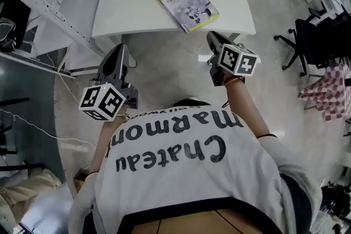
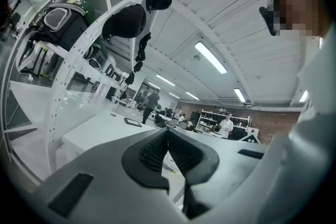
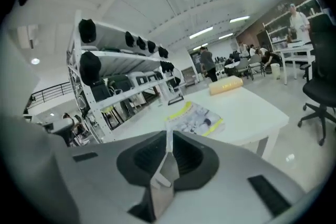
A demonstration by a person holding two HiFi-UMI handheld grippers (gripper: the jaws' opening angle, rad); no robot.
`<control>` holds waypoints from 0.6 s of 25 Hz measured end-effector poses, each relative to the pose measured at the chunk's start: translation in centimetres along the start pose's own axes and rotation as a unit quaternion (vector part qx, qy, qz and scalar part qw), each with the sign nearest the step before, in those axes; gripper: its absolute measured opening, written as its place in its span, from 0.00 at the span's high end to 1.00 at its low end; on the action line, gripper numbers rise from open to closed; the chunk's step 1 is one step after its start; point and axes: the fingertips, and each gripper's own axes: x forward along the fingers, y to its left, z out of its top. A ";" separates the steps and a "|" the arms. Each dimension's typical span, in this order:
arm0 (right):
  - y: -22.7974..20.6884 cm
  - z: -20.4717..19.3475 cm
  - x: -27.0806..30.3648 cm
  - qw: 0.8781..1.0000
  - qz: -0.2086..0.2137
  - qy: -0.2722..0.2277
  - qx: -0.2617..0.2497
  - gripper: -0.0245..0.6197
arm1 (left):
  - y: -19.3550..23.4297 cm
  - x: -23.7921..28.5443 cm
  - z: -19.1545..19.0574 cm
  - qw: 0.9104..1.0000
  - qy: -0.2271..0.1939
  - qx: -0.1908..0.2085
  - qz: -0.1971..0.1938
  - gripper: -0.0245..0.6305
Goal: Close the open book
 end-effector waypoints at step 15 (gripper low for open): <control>0.2 10.4 -12.4 0.984 0.028 -0.159 -0.076 0.89 | -10.3 0.8 -1.3 0.999 -0.008 0.020 -0.031 0.93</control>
